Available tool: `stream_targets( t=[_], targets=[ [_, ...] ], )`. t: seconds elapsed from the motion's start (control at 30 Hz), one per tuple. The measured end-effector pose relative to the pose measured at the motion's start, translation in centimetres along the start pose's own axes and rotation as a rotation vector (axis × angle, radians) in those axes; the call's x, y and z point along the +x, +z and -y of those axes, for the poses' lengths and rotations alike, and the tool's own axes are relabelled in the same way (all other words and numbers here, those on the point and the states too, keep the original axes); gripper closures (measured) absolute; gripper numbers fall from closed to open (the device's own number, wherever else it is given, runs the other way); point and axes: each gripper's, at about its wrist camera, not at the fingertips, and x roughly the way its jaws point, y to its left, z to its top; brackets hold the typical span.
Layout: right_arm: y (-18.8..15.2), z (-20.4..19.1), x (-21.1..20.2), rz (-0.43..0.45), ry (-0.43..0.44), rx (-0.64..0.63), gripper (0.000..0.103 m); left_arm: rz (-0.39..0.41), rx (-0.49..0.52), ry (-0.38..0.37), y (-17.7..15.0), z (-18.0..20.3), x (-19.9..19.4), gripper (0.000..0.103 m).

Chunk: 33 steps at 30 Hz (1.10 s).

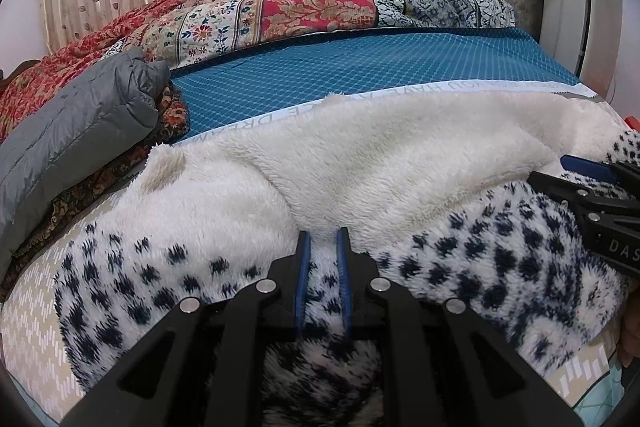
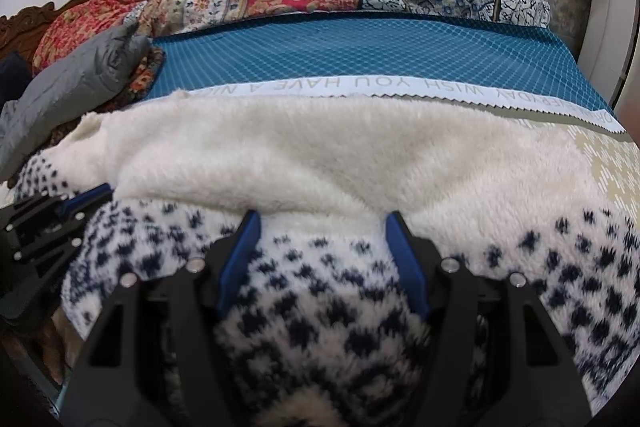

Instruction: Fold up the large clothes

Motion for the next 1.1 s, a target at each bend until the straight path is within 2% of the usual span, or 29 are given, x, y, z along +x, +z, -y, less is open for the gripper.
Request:
stream_targets(
  t=[0.63,1.1],
  targets=[
    [-0.1,-0.1,-0.1,0.003,-0.001,0.002,0.041,0.063,-0.023,-0.020,-0.4,-0.5,-1.0,0.084],
    [-0.3,-0.1,-0.1,0.006,-0.002,0.003,0.041,0.070,-0.029,-0.025,-0.4,-0.5,-1.0,0.085]
  ],
)
